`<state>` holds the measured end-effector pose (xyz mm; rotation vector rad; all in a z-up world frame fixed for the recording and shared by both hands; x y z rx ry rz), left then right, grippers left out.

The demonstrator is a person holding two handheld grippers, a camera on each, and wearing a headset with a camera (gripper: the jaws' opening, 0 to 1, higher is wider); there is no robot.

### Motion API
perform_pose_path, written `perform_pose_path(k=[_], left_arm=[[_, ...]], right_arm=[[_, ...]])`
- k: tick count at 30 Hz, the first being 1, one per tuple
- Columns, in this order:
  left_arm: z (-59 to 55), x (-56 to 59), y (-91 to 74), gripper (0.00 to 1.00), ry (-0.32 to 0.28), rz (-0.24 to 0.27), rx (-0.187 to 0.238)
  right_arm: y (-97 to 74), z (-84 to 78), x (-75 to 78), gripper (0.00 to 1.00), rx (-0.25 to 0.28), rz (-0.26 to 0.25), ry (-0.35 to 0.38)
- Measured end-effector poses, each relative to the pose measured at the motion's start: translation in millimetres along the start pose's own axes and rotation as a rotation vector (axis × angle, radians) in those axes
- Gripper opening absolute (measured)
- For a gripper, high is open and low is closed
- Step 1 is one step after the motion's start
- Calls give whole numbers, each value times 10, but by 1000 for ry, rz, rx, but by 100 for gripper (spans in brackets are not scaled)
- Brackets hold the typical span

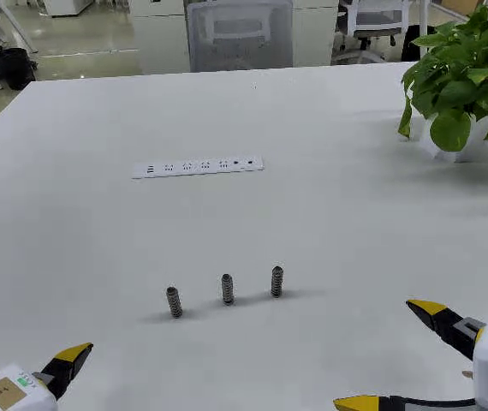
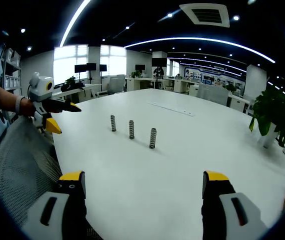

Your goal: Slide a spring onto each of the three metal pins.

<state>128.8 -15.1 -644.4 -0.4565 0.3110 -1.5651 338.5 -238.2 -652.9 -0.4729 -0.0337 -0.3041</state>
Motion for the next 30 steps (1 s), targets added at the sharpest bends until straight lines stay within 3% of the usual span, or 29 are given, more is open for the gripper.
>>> perform_pose_path(k=[8,12,15,30], left_arm=[[-47,-28,50,100,17,17,-7],[-104,-146,2,100,-40,61,1],[-98,-181,-16,100,-42,89,13],[-121,-213,-21,100,-52,90,13]], right_arm=[[6,-59,23,99,-23,-7,-31],[9,-72,26,99,-23,-4,-31],[19,-87,14,99,-33,6,-31],[29,-79,-2,99,-37,14,-30]])
Point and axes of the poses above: the centre of the closed fingertips' face, and the gripper's own axes: y roughly forward along the fingers, x roughly to its right, z roughly out of its top, the point moved 5 cm from there along -y, roughly backward along the fingers, and after that the axes turned 7 degrees about -z, right-handed, at the moved point
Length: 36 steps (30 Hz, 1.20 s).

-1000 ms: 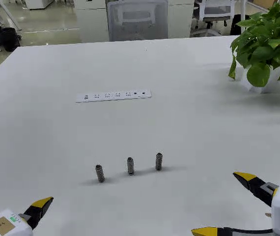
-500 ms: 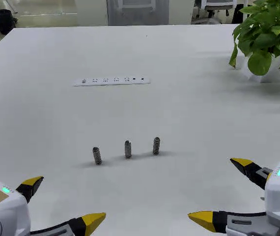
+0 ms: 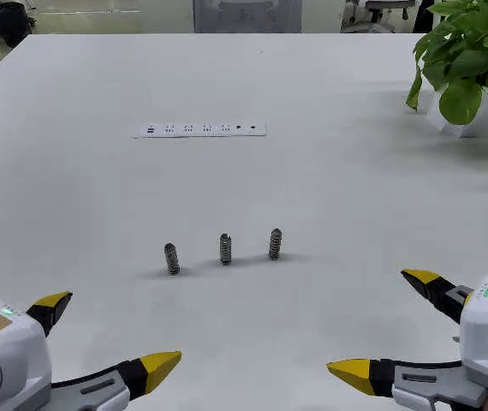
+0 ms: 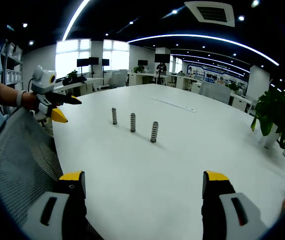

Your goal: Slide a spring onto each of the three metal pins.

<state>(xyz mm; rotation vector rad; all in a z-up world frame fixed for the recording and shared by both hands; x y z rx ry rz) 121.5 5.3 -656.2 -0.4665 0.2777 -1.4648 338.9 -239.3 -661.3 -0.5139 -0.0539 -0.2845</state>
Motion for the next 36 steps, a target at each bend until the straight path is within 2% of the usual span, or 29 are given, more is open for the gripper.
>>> perform_pose_path(k=[14,27,36], left_arm=[[-10,-6,4,100,16,14,-14],[-35,10,7,100,20,-2,-23],[-29,64,21,100,32,-15,-34]], right_arm=[[-2,1,9,98,0,-8,-2],[0,-15,-26,98,-13,0,-8],[0,-25,3,98,-9,-8,-1]])
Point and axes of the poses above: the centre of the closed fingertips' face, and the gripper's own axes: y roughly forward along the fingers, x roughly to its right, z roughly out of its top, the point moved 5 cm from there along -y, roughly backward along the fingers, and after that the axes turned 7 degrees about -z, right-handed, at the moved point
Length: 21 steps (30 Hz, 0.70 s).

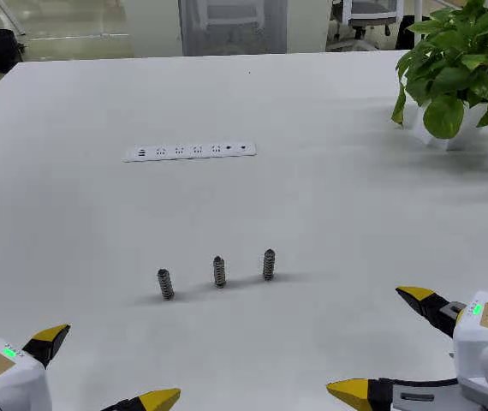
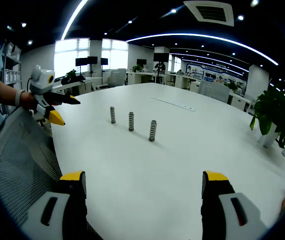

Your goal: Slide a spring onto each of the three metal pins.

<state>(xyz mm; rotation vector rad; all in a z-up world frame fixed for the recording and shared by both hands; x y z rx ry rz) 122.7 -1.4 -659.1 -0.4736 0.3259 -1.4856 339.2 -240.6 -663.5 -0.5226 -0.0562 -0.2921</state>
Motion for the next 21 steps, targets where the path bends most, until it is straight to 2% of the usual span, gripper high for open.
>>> perform_pose_path(k=[10,21], left_arm=[[-15,-43,-8,100,-10,11,7],[-11,-10,2,100,-18,1,4]], right_arm=[[-3,5,-25,97,0,10,-10],[-6,10,-6,97,6,7,0]])
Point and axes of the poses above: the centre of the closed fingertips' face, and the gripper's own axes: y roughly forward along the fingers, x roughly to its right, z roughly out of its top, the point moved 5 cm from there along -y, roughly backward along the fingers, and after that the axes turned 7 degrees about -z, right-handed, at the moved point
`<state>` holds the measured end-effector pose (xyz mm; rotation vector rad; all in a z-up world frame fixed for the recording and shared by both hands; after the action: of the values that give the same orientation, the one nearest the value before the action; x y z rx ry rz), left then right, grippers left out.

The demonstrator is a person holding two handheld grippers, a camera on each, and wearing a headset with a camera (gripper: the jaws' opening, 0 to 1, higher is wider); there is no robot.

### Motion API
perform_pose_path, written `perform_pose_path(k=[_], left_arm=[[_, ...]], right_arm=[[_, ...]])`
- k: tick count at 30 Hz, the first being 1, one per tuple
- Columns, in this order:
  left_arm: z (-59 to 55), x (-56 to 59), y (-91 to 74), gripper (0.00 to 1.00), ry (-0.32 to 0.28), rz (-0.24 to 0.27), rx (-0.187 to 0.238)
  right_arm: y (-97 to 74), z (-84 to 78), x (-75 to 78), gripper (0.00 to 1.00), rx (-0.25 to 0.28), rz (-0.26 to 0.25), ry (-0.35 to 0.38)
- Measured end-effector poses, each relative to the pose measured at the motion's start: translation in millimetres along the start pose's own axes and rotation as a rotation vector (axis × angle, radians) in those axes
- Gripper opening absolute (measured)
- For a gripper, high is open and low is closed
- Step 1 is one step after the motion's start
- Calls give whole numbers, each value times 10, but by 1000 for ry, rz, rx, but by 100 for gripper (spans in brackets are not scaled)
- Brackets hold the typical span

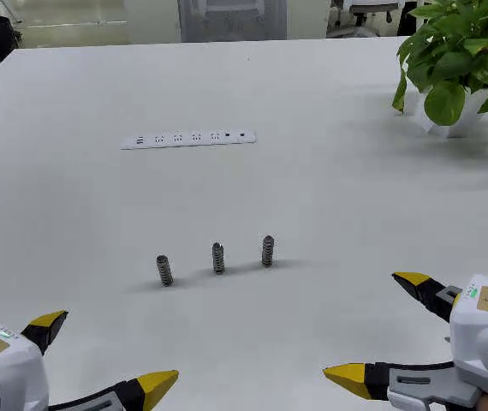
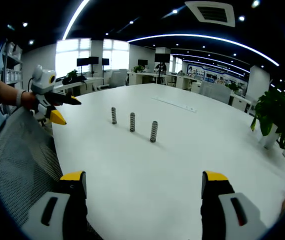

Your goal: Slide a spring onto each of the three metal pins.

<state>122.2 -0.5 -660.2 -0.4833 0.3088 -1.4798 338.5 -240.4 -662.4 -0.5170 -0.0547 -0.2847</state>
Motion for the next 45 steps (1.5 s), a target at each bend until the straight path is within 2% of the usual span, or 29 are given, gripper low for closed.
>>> perform_pose_path(k=[11,45], left_arm=[[13,-6,-1,99,8,3,6],[-16,4,14,99,4,-15,-8]], right_arm=[[-10,14,46,97,9,-20,16],[11,-9,-26,96,-9,16,-11]])
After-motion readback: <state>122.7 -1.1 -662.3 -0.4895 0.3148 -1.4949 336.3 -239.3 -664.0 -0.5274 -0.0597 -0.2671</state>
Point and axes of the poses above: the centre of the closed fingertips' face, and the gripper's own axes: y roughly forward along the fingers, x roughly to its right, z roughly out of its top, the point moved 5 cm from there along -y, roughly backward along the fingers, and after that the axes turned 7 degrees about -z, right-handed, at the moved point
